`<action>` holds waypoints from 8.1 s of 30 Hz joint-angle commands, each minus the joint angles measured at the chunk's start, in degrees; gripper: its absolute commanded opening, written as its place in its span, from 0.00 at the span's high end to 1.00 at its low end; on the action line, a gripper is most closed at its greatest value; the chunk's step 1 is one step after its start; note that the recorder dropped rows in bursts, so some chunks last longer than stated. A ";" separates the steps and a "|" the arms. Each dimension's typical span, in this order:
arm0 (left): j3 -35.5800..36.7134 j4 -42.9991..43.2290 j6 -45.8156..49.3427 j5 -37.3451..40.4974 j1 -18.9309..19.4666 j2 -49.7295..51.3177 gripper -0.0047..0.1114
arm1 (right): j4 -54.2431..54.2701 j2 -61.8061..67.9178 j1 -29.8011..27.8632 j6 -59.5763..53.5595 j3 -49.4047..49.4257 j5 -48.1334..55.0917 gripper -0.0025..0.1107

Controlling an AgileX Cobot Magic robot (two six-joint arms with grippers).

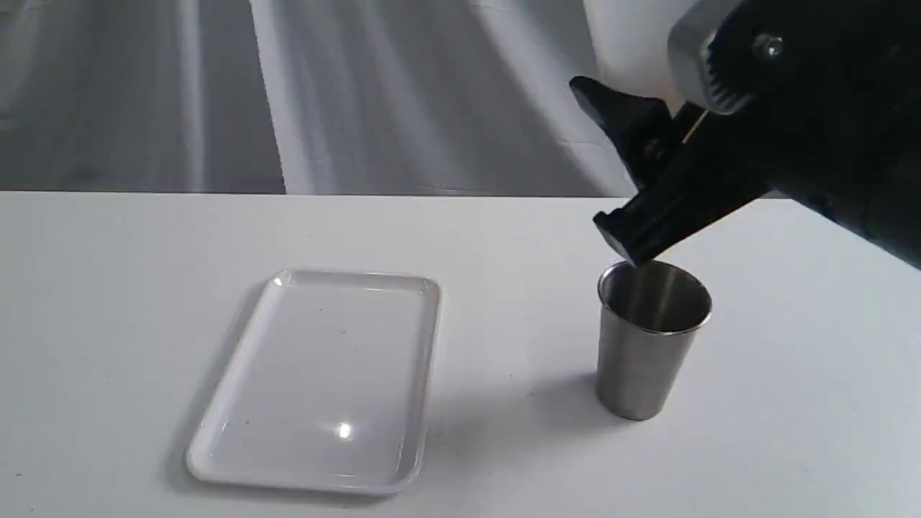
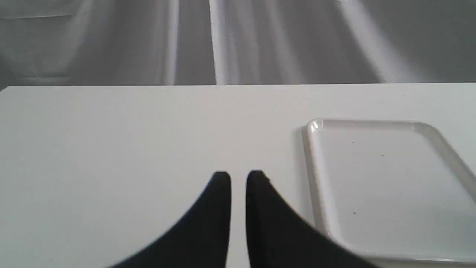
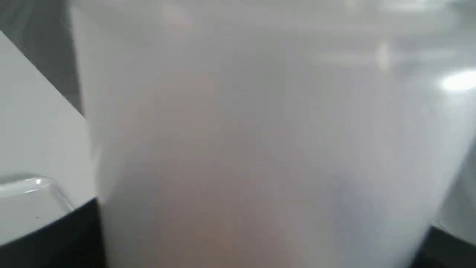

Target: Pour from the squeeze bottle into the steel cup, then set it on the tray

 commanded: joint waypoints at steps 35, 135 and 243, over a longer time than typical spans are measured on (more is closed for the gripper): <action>0.25 0.02 -0.12 -0.41 -0.30 -0.15 0.89 | -21.25 -3.89 2.69 33.48 -0.36 10.29 0.98; 0.25 0.02 -0.05 -0.41 -0.30 -0.15 0.89 | -153.70 24.42 -12.14 113.18 -0.36 78.34 0.98; 0.25 0.02 -0.25 -0.41 -0.30 -0.15 0.89 | -153.29 20.01 -12.14 156.58 3.34 75.67 0.98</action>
